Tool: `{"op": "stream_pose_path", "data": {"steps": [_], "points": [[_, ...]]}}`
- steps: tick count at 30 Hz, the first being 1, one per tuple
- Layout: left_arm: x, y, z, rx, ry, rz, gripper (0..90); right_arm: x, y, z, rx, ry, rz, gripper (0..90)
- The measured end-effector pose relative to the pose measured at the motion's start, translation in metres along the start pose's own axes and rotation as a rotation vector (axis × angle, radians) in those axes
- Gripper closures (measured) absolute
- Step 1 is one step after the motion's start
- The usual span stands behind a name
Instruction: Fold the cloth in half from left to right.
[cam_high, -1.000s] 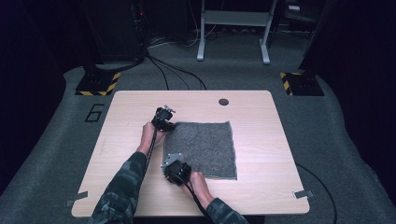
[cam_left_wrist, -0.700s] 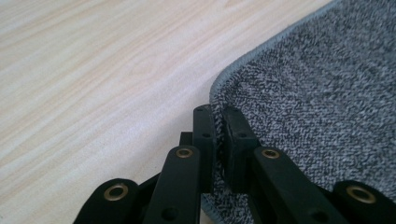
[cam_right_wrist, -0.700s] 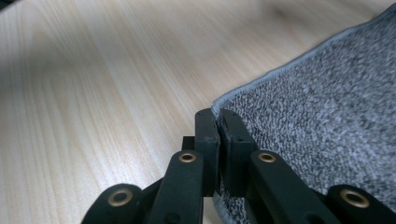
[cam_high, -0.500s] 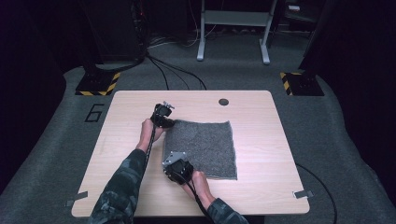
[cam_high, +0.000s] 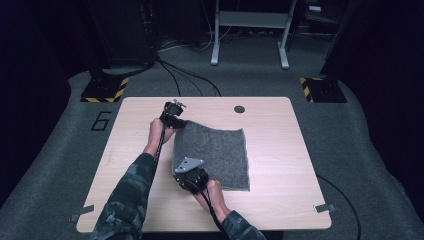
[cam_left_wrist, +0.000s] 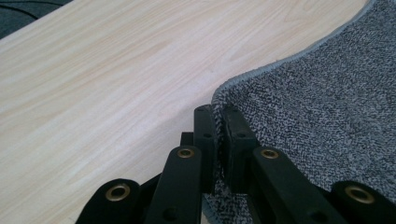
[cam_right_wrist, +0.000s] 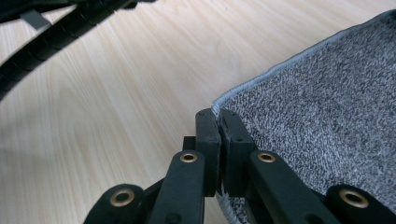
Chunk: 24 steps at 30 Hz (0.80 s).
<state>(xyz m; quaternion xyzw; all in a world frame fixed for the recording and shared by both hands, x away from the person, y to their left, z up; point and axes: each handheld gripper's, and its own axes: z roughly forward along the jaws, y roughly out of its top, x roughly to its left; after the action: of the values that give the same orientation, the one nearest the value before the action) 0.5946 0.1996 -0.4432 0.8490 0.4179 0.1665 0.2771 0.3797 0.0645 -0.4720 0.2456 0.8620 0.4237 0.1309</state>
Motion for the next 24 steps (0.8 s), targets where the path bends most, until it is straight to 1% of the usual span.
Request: {"op": "stream_pose_path", "data": {"steps": [2, 3, 4, 9, 10, 11, 12, 13, 14, 15, 18, 19, 20, 22, 24], "points": [[0.001, 0.002, -0.002, 0.0, -0.002, 0.002, 85.6, 0.0, 0.001, -0.001, -0.003, 0.005, -0.004, 87.8], [0.001, 0.003, -0.004, 0.003, 0.006, 0.011, 85.6, 0.001, 0.005, -0.003, -0.023, 0.001, 0.003, 87.8], [0.002, 0.005, -0.007, 0.01, 0.009, 0.016, 85.6, 0.001, 0.007, -0.004, -0.024, 0.004, -0.003, 87.8], [0.007, 0.01, -0.014, 0.019, 0.014, 0.01, 85.6, 0.003, 0.013, -0.009, -0.051, 0.006, -0.013, 87.9], [0.008, 0.012, -0.019, 0.025, 0.019, 0.017, 85.5, 0.004, 0.016, -0.013, -0.07, 0.0, -0.006, 87.9], [0.008, 0.012, -0.019, 0.025, 0.019, 0.017, 85.5, 0.005, 0.017, -0.014, -0.077, -0.001, 0.002, 87.9], [0.008, 0.014, -0.022, 0.033, 0.032, 0.024, 85.5, 0.005, 0.017, -0.014, -0.077, -0.001, 0.002, 87.9], [0.009, 0.017, -0.026, 0.035, 0.032, 0.025, 85.6, 0.005, 0.019, -0.017, -0.091, -0.005, -0.003, 87.9], [0.009, 0.017, -0.026, 0.035, 0.032, 0.025, 85.6, 0.005, 0.021, -0.018, -0.094, -0.004, -0.001, 87.9], [0.01, 0.021, -0.031, 0.034, 0.04, 0.025, 85.5, 0.005, 0.022, -0.02, -0.105, -0.004, -0.001, 87.9], [0.01, 0.027, -0.037, 0.048, 0.07, 0.047, 85.6, 0.005, 0.026, -0.023, -0.124, -0.001, 0.005, 87.9], [0.01, 0.027, -0.037, 0.048, 0.07, 0.047, 85.5, 0.006, 0.027, -0.023, -0.13, -0.003, 0.006, 87.9], [0.011, 0.028, -0.04, 0.059, 0.083, 0.041, 85.5, 0.007, 0.028, -0.024, -0.132, 0.004, 0.004, 87.9], [0.013, 0.03, -0.044, 0.058, 0.082, 0.033, 85.5, 0.009, 0.03, -0.026, -0.15, 0.001, -0.002, 87.9], [0.012, 0.033, -0.046, 0.052, 0.082, 0.027, 85.5, 0.01, 0.031, -0.029, -0.157, -0.002, -0.002, 87.9]]}}
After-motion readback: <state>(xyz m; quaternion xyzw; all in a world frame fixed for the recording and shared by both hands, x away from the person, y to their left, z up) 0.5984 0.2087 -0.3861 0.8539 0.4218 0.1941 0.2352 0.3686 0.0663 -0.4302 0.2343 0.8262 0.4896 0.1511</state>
